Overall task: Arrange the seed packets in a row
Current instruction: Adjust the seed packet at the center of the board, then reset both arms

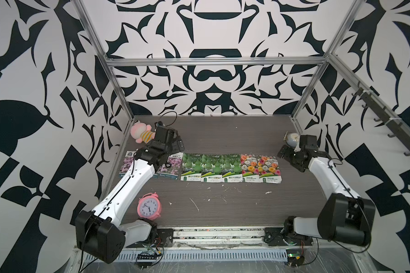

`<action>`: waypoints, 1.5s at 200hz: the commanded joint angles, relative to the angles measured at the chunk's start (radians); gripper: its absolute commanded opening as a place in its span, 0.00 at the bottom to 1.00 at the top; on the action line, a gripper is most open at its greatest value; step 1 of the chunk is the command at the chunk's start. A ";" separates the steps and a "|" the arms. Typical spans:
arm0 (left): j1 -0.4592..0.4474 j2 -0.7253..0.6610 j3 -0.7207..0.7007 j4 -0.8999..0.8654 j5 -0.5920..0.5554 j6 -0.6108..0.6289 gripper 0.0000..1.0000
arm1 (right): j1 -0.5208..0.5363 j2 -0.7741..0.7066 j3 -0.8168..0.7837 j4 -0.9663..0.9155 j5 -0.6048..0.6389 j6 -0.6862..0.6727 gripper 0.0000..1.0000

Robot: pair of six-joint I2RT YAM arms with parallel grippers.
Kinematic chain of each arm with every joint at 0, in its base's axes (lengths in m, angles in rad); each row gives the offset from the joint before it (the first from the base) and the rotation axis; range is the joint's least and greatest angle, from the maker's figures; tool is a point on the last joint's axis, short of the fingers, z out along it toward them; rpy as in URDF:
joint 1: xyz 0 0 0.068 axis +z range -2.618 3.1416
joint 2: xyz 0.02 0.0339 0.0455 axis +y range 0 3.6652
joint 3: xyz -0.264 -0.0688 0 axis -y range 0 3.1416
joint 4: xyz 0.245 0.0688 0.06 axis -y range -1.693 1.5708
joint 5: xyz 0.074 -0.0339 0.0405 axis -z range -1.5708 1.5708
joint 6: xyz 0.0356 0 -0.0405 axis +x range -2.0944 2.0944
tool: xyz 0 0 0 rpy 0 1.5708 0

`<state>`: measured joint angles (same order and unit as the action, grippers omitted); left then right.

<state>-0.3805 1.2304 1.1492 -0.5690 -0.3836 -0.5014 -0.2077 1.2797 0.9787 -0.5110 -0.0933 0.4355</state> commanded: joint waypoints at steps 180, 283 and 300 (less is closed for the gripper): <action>0.317 -0.266 -0.666 0.775 -0.264 0.240 0.99 | 0.195 -0.249 -0.576 0.971 0.395 -0.252 0.99; 0.386 -0.068 -0.903 1.378 0.040 0.516 0.99 | 0.252 0.048 -0.676 1.327 0.250 -0.384 1.00; 0.399 -0.084 -0.936 1.430 0.068 0.517 0.99 | 0.252 0.113 -0.693 1.410 0.217 -0.400 1.00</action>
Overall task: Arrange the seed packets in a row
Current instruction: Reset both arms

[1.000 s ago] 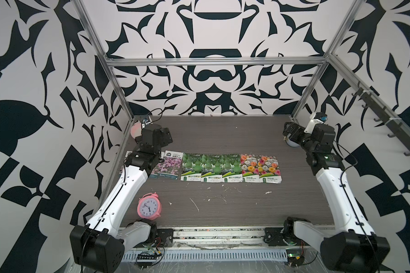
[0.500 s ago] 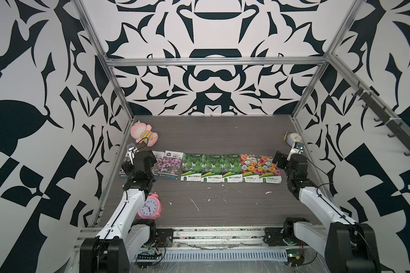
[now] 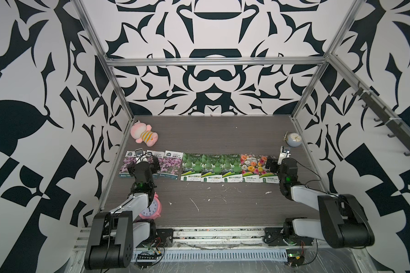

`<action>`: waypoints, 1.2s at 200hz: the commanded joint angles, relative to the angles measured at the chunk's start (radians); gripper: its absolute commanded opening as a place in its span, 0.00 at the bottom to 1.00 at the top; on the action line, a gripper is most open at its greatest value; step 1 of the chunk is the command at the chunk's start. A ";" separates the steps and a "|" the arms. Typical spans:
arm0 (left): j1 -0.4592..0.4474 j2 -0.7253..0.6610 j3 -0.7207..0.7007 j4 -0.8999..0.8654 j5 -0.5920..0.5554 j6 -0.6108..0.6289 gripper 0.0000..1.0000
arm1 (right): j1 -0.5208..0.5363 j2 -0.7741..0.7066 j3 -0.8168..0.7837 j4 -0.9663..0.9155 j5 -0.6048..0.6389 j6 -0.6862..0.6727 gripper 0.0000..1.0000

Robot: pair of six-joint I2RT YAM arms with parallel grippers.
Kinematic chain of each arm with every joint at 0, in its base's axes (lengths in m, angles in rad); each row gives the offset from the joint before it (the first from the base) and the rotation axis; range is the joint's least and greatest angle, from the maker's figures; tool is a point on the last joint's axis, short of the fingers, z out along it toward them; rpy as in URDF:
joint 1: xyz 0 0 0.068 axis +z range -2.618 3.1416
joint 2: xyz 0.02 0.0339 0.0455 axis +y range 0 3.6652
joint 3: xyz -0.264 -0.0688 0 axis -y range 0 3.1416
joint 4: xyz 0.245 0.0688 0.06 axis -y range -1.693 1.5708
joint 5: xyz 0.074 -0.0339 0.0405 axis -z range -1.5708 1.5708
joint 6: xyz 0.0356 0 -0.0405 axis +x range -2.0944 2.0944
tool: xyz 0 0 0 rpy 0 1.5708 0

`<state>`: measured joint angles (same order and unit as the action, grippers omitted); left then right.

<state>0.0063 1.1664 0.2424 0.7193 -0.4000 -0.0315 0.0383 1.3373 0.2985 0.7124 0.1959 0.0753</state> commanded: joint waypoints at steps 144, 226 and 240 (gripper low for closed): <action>0.128 0.401 0.005 0.459 0.396 -0.103 0.99 | 0.007 0.205 0.007 0.279 -0.146 -0.063 1.00; 0.118 0.378 0.123 0.196 0.344 -0.127 0.99 | 0.008 0.207 0.056 0.182 -0.118 -0.056 1.00; 0.117 0.378 0.123 0.197 0.344 -0.125 0.99 | 0.009 0.206 0.056 0.182 -0.119 -0.056 1.00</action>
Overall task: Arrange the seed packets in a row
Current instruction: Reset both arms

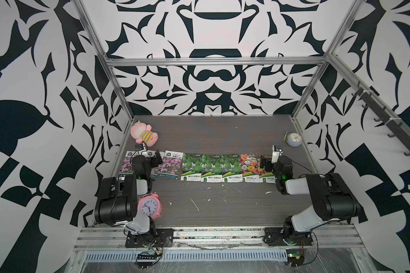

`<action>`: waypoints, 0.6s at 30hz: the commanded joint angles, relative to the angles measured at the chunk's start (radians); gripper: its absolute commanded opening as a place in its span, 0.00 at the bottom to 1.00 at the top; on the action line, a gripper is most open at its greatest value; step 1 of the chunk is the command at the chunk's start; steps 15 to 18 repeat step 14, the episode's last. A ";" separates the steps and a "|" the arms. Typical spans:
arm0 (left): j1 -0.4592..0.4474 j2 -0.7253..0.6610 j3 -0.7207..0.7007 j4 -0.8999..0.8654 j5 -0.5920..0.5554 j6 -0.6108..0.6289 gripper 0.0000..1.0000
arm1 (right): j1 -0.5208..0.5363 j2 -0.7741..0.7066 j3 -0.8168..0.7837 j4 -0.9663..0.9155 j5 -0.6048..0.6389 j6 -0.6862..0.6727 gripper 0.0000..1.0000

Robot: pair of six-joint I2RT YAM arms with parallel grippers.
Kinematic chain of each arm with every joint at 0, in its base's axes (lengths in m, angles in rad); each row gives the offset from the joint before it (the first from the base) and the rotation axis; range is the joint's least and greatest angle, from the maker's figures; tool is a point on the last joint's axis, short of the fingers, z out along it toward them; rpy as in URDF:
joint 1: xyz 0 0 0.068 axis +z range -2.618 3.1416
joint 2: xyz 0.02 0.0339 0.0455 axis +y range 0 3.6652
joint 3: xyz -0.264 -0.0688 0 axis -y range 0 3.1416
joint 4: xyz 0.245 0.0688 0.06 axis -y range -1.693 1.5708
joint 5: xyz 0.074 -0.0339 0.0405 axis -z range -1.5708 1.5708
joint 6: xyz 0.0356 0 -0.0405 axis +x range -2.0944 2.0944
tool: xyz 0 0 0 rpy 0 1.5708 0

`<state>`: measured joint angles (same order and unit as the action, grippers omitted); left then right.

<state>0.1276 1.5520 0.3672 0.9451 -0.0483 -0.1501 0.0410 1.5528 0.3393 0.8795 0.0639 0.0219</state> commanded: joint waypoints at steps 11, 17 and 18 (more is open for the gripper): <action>-0.003 -0.006 0.001 -0.035 -0.007 -0.006 0.99 | 0.007 -0.004 0.013 0.026 0.014 -0.006 1.00; -0.003 -0.007 0.002 -0.035 -0.007 -0.007 0.99 | 0.008 -0.008 0.010 0.026 0.016 -0.006 1.00; -0.003 -0.007 0.002 -0.035 -0.007 -0.007 0.99 | 0.008 -0.008 0.010 0.026 0.016 -0.006 1.00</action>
